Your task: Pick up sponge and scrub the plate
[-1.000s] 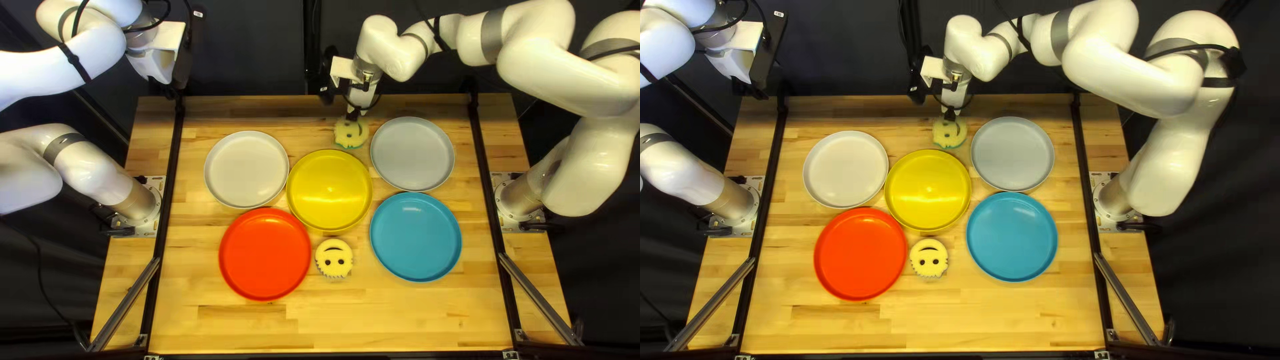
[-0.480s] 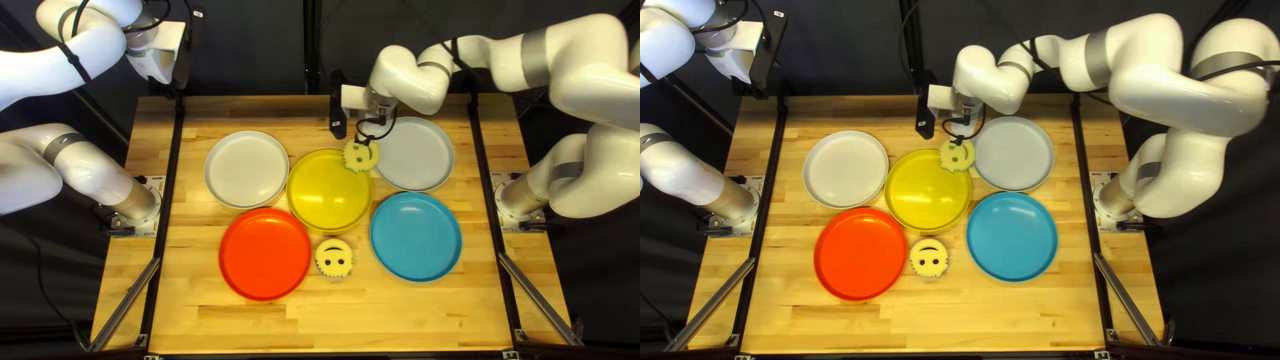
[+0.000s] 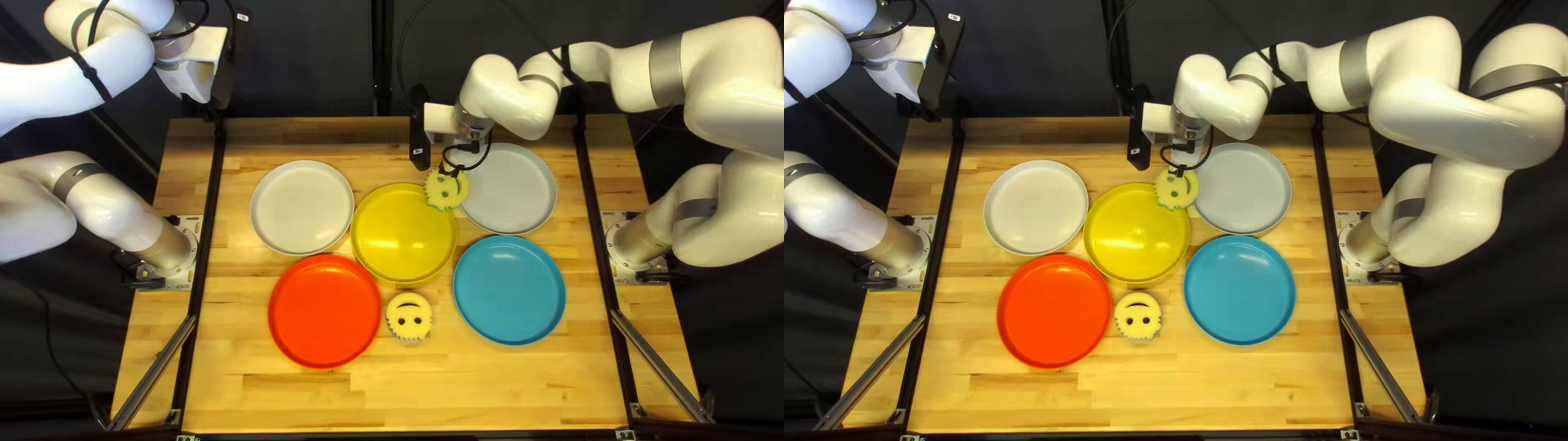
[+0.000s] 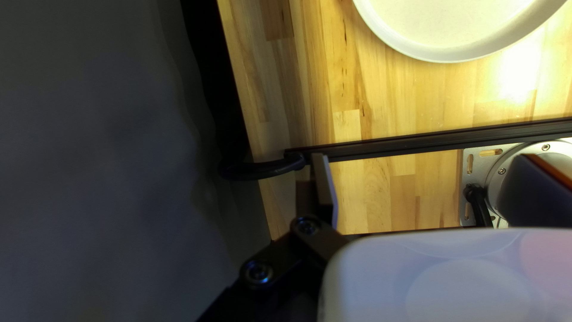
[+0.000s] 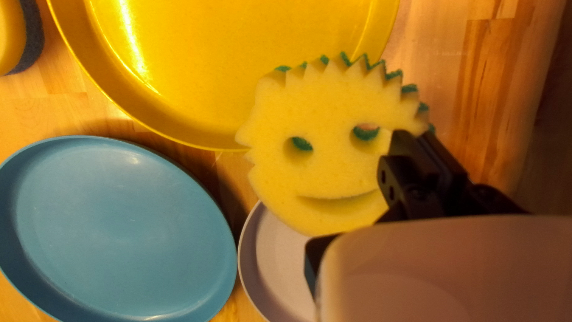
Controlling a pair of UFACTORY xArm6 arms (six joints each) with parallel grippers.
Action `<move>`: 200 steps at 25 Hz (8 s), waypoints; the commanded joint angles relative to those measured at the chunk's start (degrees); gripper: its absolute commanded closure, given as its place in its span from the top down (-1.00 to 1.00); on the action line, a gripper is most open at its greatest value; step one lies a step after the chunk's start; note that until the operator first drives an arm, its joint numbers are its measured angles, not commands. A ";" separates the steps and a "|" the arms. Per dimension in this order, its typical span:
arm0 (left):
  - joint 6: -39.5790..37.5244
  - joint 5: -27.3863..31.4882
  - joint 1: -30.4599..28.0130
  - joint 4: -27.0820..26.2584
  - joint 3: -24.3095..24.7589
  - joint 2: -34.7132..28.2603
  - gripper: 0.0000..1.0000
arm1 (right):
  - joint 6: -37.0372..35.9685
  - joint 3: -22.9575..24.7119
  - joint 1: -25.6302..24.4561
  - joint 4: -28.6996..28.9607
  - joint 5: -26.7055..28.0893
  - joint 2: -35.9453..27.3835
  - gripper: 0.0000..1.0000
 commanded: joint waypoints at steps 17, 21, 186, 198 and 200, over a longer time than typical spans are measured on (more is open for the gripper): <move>0.00 0.00 0.00 0.00 0.00 0.00 1.00 | 13.08 -3.74 14.03 -8.10 -8.26 11.09 -1.00; 0.00 0.00 0.00 0.00 0.00 0.00 1.00 | 10.49 -2.95 12.55 -7.71 -9.25 11.38 -1.00; 0.00 0.00 0.00 0.00 0.00 0.00 1.00 | 6.08 -32.95 13.26 -13.46 4.09 31.26 -1.00; 0.00 0.00 0.00 0.00 0.00 0.00 1.00 | 11.66 -21.45 18.31 -15.92 -0.08 24.14 -1.00; 0.00 0.00 0.00 0.00 0.00 0.00 1.00 | 12.21 -18.91 18.76 -16.04 -1.05 22.69 -1.00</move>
